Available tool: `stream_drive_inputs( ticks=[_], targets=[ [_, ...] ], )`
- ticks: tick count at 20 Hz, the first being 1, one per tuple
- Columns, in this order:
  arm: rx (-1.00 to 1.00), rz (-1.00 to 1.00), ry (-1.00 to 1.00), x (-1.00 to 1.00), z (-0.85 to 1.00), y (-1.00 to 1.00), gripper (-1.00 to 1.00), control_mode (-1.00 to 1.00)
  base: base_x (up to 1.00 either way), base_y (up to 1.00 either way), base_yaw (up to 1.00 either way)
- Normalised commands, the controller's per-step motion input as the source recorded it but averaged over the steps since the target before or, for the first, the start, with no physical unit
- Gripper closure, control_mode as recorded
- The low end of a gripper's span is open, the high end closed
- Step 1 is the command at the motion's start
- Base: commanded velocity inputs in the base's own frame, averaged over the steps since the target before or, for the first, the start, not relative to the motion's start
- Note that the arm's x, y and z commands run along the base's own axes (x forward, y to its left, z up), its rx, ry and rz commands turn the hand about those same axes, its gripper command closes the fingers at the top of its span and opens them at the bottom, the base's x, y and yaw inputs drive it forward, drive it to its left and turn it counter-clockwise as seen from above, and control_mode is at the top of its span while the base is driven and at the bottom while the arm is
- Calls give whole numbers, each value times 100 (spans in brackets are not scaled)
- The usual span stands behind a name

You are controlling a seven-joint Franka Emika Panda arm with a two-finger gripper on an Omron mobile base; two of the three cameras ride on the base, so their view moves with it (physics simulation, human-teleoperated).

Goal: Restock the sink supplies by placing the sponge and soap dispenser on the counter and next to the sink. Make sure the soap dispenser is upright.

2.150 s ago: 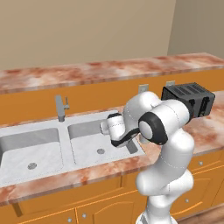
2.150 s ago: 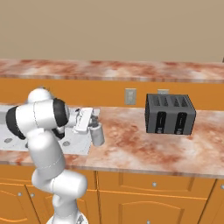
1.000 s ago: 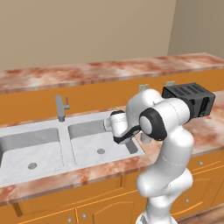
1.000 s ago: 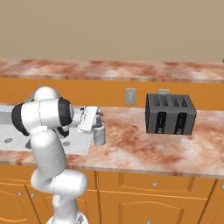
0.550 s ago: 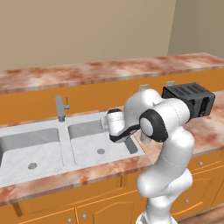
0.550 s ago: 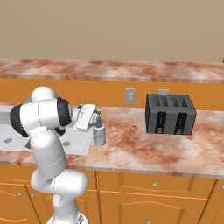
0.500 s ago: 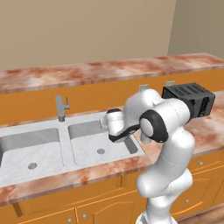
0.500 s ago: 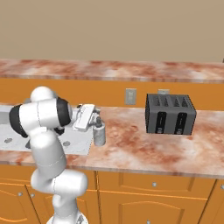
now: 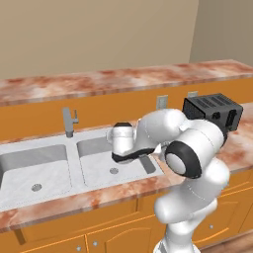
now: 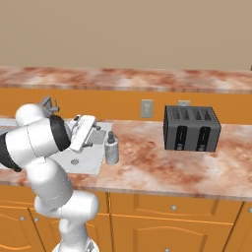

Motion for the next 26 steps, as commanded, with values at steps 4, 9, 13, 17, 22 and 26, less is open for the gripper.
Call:
stream_drive_inputs(
  ticks=[4, 9, 13, 17, 22, 26],
  targets=[
    [35, 1, -44, -98, 0, -2, -100, -100, 0, 0, 0],
    [52, 7, -54, -74, 0, 0, -100, -100, 0, 0, 0],
    [65, 15, -54, -40, -1, -1, -100, -100, 0, 0, 0],
    [67, 8, -34, -21, -4, -4, -100, -100, 0, 0, 0],
    [48, 0, -6, -6, 0, -4, -100, -100, 0, 0, 0],
    [16, 0, 1, 0, -10, 0, -100, -100, 0, 0, 0]
  ],
)
